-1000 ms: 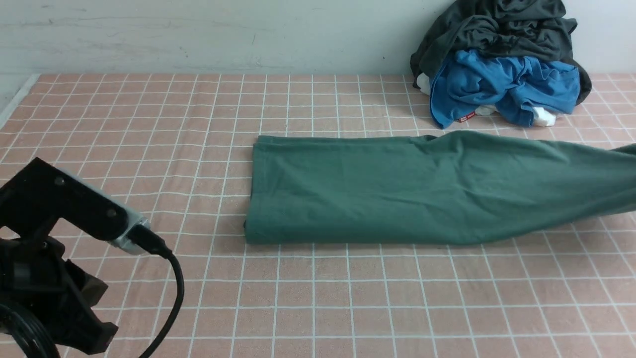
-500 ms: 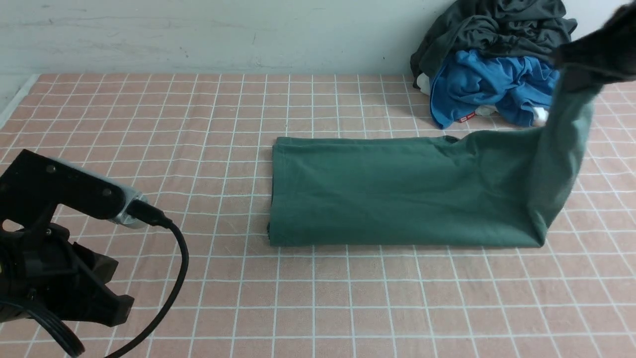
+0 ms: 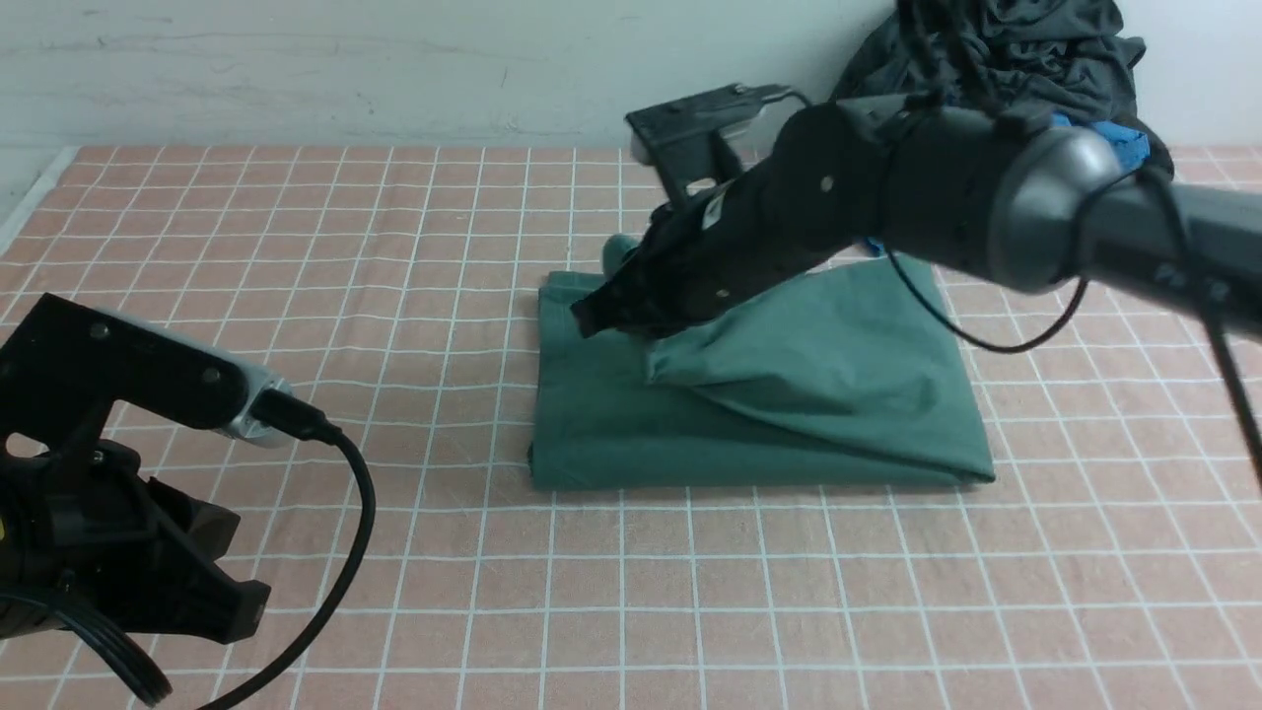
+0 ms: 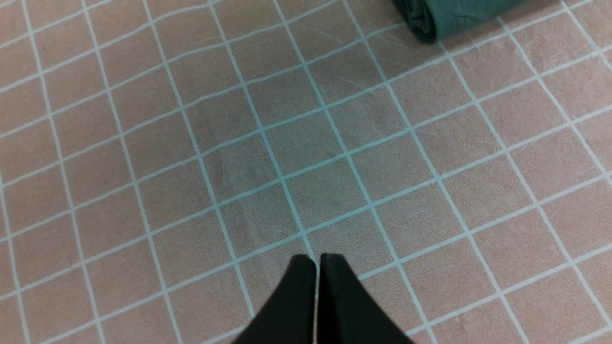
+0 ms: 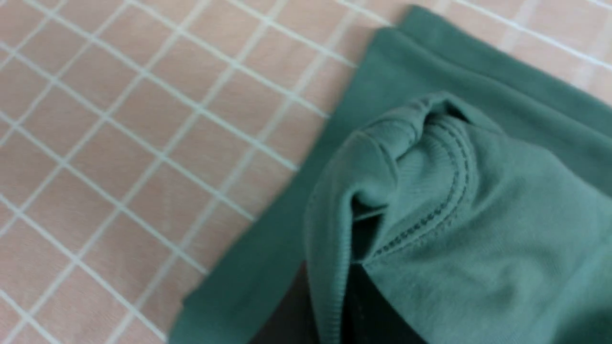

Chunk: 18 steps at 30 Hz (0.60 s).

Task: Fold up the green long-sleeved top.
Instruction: Use the right arm to drag the right edge of the fabric to the left and folds it over the left edge

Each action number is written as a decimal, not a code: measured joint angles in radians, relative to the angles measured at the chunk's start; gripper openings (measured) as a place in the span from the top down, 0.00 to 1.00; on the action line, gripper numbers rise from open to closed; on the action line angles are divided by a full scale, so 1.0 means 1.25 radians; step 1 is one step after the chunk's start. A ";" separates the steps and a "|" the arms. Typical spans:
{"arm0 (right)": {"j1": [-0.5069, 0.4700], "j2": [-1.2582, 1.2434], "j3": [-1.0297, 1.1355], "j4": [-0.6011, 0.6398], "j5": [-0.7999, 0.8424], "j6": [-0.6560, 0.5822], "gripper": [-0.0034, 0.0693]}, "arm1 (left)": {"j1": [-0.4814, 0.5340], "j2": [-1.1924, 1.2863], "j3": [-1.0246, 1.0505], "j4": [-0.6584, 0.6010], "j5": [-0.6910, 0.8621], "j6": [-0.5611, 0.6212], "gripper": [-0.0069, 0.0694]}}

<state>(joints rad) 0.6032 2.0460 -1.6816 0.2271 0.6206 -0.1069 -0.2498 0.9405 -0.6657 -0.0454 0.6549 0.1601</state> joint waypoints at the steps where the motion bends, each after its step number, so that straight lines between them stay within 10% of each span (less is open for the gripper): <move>1: 0.012 0.009 0.000 0.000 -0.019 0.000 0.93 | 0.000 0.000 0.000 0.000 0.000 0.000 0.91; 18: 0.042 0.023 0.000 -0.009 -0.083 -0.067 0.52 | 0.000 -0.062 0.000 -0.054 0.006 0.026 0.91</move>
<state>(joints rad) 0.6555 2.0748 -1.6816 0.2163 0.5171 -0.1909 -0.2498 0.8635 -0.6657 -0.1133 0.6620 0.1931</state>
